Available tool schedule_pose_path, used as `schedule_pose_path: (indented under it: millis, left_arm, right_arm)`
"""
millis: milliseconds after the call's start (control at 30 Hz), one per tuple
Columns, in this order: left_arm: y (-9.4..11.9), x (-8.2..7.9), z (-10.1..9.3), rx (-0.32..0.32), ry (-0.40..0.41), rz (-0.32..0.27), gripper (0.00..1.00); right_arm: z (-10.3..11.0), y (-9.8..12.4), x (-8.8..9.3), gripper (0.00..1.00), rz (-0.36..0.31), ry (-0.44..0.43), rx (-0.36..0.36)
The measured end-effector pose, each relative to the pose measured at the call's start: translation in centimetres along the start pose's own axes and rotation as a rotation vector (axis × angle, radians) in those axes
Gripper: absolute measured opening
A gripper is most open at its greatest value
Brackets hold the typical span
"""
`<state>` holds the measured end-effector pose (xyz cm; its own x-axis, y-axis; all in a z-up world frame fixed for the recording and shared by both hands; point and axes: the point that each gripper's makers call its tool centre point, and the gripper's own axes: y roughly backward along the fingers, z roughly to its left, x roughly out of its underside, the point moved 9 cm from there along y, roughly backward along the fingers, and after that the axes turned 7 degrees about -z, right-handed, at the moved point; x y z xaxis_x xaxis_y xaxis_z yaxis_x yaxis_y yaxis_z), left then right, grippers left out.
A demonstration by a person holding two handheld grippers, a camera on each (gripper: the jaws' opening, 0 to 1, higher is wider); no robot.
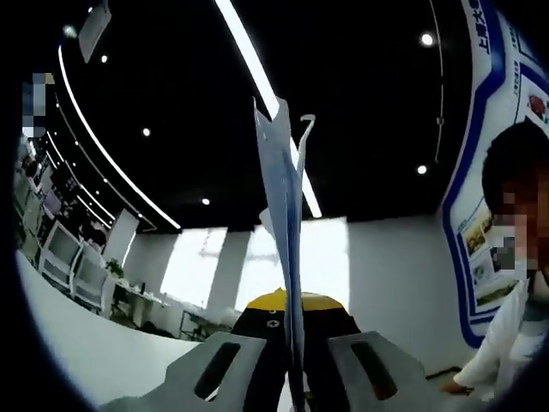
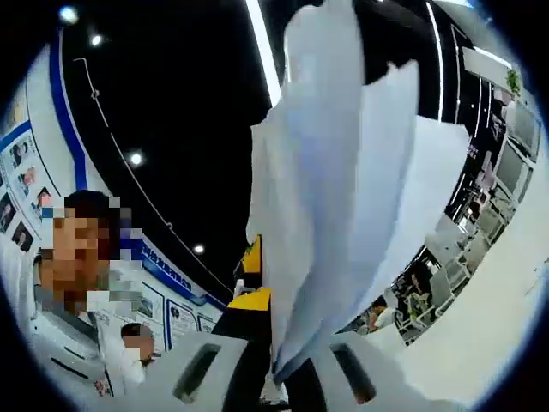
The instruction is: Organize the stack of printing papers by aligning and flattening the scattered papers on the table
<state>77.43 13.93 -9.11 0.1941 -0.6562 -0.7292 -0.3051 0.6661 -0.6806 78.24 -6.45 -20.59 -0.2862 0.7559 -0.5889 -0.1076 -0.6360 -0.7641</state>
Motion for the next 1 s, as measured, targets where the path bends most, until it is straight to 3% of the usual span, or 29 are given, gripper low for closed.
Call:
schedule_pose_path:
  millis: [67, 133, 233, 367, 433, 567, 633, 667, 700, 767, 900, 1000]
  left_arm:
    - [0.8, 0.2, 0.3, 0.011, -0.041, 0.061, 0.11]
    - [1.2, 0.2, 0.7, 0.007, -0.035, 0.084, 0.16]
    - [2.5, 1.0, 1.3, 0.02, -0.068, 0.211, 0.23]
    - [3.5, 1.8, 1.4, 0.05, -0.119, 0.326, 0.24]
    - [4.0, 2.3, 1.1, 0.086, -0.091, 0.373, 0.25]
    - [4.6, 2.9, 1.2, 0.091, -0.029, 0.418, 0.26]
    - [4.8, 3.4, 1.2, 0.088, -0.045, 0.454, 0.17]
    - [5.0, 4.0, 1.1, 0.116, -0.046, 0.511, 0.09]
    - [4.9, 4.3, 1.1, 0.126, -0.078, 0.519, 0.07]
    - [4.8, 4.9, 1.3, 0.092, -0.103, 0.54, 0.06]
    - [5.0, 5.6, 1.5, 0.137, -0.136, 0.544, 0.06]
    - [5.6, 6.4, 2.1, 0.144, -0.177, 0.591, 0.08]
  right_arm:
    - [0.3, 0.4, -1.3, 0.0, 0.08, 0.066, -0.008]
    - [0.8, 1.0, -2.5, 0.0, 0.19, 0.133, -0.017]
    - [1.1, 2.1, -3.6, 0.0, 0.3, 0.152, -0.016]
    - [1.0, 4.4, -4.5, 0.0, 0.438, 0.168, -0.006]
    - [1.2, 5.4, -4.6, 0.0, 0.517, 0.171, -0.004]
    - [1.4, 7.0, -4.8, 0.0, 0.657, 0.178, 0.014]
    - [1.5, 7.1, -5.0, 0.0, 0.67, 0.187, 0.024]
    - [1.5, 7.3, -5.1, 0.0, 0.695, 0.191, 0.049]
    - [1.4, 7.4, -5.1, 0.0, 0.71, 0.196, 0.062]
    - [1.4, 7.6, -5.5, 0.0, 0.715, 0.213, 0.087]
    - [1.2, 7.8, -6.5, 0.0, 0.755, 0.27, 0.146]
    - [0.8, 7.8, -7.4, 0.0, 0.804, 0.371, 0.208]
